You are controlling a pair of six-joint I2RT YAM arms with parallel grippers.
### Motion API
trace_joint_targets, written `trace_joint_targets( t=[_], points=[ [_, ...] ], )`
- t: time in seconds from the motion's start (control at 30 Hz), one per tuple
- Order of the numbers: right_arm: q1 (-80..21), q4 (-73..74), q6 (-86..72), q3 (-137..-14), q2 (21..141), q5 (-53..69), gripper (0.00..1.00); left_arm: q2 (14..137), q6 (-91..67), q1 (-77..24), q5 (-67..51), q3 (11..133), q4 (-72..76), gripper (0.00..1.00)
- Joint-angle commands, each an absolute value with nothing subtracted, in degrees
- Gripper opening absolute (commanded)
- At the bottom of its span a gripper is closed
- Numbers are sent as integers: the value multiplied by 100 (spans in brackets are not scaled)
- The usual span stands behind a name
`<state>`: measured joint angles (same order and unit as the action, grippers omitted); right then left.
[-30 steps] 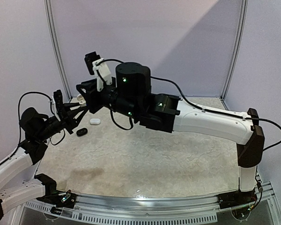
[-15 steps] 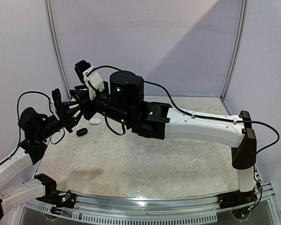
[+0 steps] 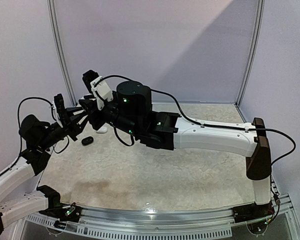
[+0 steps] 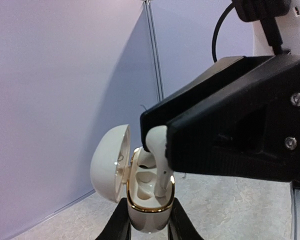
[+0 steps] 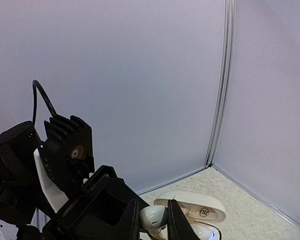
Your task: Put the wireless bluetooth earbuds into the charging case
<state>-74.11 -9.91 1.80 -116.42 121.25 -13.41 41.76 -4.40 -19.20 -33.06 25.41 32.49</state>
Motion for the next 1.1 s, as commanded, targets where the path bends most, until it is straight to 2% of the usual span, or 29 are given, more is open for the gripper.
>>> trace_joint_targets(
  t=[0.0, 0.73, 0.87, 1.07],
  points=[
    [-7362, -1154, 200, -11525, 12258, -1438, 0, 4186, -462, -1988, -3386, 2601, 3379, 0],
    [-7298, -1345, 32, -11224, 12397, -1483, 0, 4184, -533, -1980, -3220, 2624, 3417, 0],
    [-7295, -1395, -189, -11105, 12349, -1520, 17, 4189, -571, -1983, -3222, 2620, 3463, 0],
    [-7300, -1371, -161, -11115, 12349, -1535, 20, 4175, -512, -1978, -3300, 2611, 3430, 0]
  ],
)
